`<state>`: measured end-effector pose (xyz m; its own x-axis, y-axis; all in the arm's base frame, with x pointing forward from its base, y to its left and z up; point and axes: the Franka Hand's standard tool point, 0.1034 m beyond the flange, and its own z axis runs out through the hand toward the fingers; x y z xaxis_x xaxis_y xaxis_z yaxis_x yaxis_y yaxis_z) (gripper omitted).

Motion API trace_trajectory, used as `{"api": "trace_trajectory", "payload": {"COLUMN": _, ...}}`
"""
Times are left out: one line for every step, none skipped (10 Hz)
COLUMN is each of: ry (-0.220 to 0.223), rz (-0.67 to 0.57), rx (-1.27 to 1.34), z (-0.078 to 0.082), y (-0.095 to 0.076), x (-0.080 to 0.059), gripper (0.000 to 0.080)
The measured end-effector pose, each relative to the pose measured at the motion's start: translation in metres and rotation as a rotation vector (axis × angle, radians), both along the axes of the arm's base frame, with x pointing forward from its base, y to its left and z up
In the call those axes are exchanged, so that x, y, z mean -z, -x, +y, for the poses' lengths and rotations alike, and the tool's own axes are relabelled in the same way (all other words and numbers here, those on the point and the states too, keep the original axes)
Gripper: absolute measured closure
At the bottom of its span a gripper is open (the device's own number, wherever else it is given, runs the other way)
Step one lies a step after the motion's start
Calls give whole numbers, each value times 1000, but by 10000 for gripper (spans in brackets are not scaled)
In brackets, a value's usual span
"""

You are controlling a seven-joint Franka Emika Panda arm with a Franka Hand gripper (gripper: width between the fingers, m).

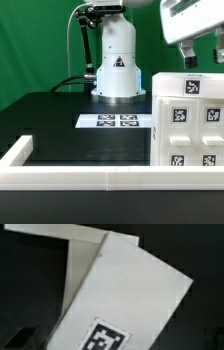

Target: Assemble cabinet

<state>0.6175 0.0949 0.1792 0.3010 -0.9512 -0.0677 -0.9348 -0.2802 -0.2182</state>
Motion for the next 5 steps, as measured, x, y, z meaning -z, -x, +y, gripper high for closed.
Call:
{"api": "trace_trajectory", "payload": {"ry": 22, "rz": -3, "rx": -128, "z": 0, "y": -3, "x": 1, "gripper": 3}}
{"api": "trace_trajectory", "payload": {"ry": 34, "rz": -11, "rx": -198, "z": 0, "y": -5, "x": 0, "gripper": 3}}
{"api": "trace_trajectory", "payload": {"ry": 52, "rz": -22, "rx": -281, "z": 1, "y": -5, "x": -1, "gripper": 3}}
{"api": "trace_trajectory", "payload": {"ry": 76, "rz": -34, "rx": -368, "z": 4, "y": -6, "x": -3, "gripper": 3}}
{"api": "trace_trajectory", "payload": {"ry": 93, "rz": -42, "rx": -434, "z": 4, "y": -6, "x": -3, "gripper": 3}}
